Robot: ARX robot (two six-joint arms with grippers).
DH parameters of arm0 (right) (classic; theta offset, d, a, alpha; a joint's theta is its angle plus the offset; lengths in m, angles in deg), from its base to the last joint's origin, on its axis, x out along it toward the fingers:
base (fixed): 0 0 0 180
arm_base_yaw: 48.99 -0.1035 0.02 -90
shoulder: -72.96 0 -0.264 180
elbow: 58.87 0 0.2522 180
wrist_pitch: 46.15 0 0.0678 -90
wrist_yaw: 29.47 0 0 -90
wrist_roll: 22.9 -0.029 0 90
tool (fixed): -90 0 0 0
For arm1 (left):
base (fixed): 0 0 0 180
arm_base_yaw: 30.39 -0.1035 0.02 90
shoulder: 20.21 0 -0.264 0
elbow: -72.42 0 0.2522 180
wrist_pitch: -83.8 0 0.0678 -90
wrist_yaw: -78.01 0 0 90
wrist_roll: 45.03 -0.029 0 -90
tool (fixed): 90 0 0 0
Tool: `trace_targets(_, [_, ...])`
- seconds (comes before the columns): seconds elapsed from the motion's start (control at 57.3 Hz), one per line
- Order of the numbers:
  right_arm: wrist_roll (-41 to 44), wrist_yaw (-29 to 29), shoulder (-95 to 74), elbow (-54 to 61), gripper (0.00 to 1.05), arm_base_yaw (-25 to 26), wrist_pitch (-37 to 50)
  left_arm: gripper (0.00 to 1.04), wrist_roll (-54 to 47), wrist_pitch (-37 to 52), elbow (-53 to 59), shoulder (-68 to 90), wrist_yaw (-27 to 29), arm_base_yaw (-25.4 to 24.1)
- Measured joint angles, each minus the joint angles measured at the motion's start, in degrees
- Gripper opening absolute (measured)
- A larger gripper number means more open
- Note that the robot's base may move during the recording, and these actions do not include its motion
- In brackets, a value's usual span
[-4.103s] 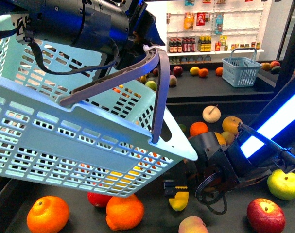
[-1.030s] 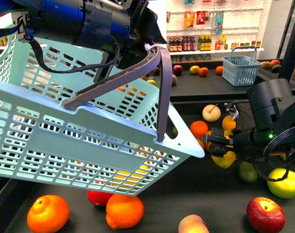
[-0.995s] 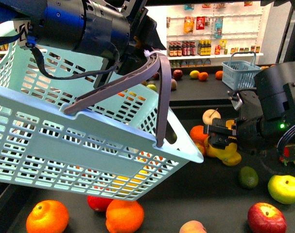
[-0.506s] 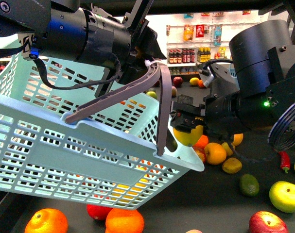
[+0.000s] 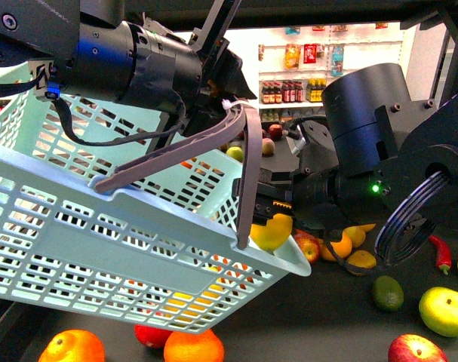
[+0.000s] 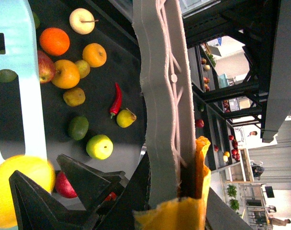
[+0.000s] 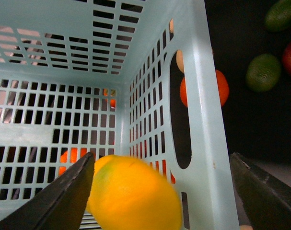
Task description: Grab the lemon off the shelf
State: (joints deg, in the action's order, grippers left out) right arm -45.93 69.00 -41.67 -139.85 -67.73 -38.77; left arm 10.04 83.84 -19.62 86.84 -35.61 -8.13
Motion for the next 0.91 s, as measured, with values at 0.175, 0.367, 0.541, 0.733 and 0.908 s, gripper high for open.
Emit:
trace_targets(0.175, [-0.59,1.07,1.68,0.28,0.97,0.83,1.29,0.11,0.07,-0.02,0.0,0.0,0.02,0.02])
trace_targets(0.367, [0.13,0.48,8.83,2.89,0.97,4.94,1.29,0.11,0.24,-0.02,0.0,0.0,-0.17,0.02])
trace_targets(0.541, [4.81,-5.88,20.11,11.5,0.97,11.43,2.69,0.11,0.2,-0.04,0.0,0.0,-0.11,0.11])
trace_targets(0.733, [10.51,-9.97,36.98,26.38,0.97,16.85,4.57,0.11,0.17,-0.04,0.0,0.0,0.17,-0.02])
trace_targets(0.908, [13.73,-16.96,61.22,41.22,0.97,14.58,-3.06,0.11,0.35,-0.04,0.0,0.0,-0.35,0.2])
